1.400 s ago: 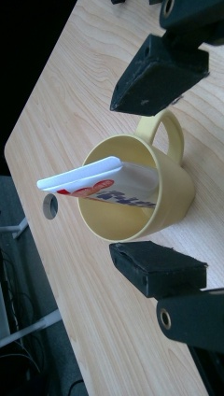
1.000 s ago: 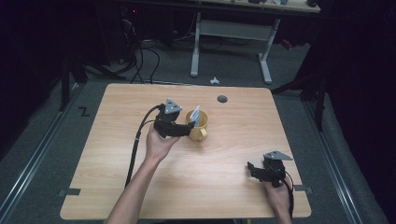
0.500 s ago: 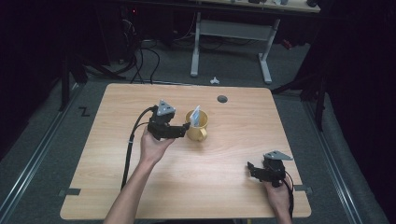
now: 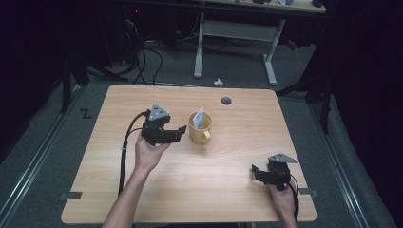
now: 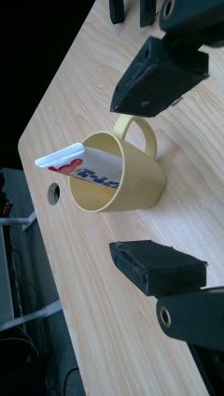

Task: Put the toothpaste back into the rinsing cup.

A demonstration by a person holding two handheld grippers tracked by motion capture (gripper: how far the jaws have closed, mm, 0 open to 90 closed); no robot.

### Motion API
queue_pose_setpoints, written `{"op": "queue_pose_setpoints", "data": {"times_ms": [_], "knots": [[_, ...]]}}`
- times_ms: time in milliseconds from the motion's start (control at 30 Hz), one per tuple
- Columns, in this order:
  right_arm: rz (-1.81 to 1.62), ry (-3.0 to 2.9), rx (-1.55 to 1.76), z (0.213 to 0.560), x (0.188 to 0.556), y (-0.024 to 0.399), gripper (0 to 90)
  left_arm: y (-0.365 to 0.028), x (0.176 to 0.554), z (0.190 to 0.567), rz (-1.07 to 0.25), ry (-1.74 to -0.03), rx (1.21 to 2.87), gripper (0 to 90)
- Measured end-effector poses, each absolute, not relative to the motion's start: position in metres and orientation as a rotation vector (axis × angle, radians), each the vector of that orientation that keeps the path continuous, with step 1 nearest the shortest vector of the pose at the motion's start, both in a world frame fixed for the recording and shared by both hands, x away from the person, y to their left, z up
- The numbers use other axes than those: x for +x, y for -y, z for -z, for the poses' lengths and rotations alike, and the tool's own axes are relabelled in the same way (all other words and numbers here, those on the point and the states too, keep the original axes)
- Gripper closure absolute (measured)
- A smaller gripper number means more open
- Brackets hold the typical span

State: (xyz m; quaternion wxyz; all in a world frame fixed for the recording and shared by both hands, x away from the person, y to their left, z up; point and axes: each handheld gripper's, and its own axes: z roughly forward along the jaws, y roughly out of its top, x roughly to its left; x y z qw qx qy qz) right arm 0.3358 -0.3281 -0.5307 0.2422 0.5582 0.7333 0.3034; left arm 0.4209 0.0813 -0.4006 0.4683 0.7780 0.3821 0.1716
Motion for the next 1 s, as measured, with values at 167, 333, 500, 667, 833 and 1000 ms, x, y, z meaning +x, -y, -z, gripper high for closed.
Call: {"op": "queue_pose_setpoints", "data": {"times_ms": [167, 333, 500, 667, 833, 1000], "knots": [[-0.830, -2.005, 1.526, 0.531, 0.336, 0.328, 22.5, -0.084, 0.416, 0.399, -0.450, -0.934, 1.911, 27.9], [-0.830, -2.004, 1.526, 0.531, 0.336, 0.328, 22.5, -0.088, 0.412, 0.399, -0.471, -0.934, 1.904, 28.5], [-0.830, -2.005, 1.526, 0.531, 0.336, 0.328, 22.6, -0.091, 0.408, 0.397, -0.479, -0.929, 1.903, 28.6], [-0.829, -2.005, 1.526, 0.531, 0.336, 0.328, 22.5, -0.095, 0.404, 0.395, -0.473, -0.929, 1.892, 28.6], [-0.829, -2.004, 1.526, 0.531, 0.336, 0.328, 22.5, -0.102, 0.401, 0.396, -0.467, -0.939, 1.869, 28.7], [-0.829, -2.005, 1.526, 0.531, 0.336, 0.328, 22.5, -0.111, 0.399, 0.397, -0.469, -0.965, 1.844, 29.4]]}}
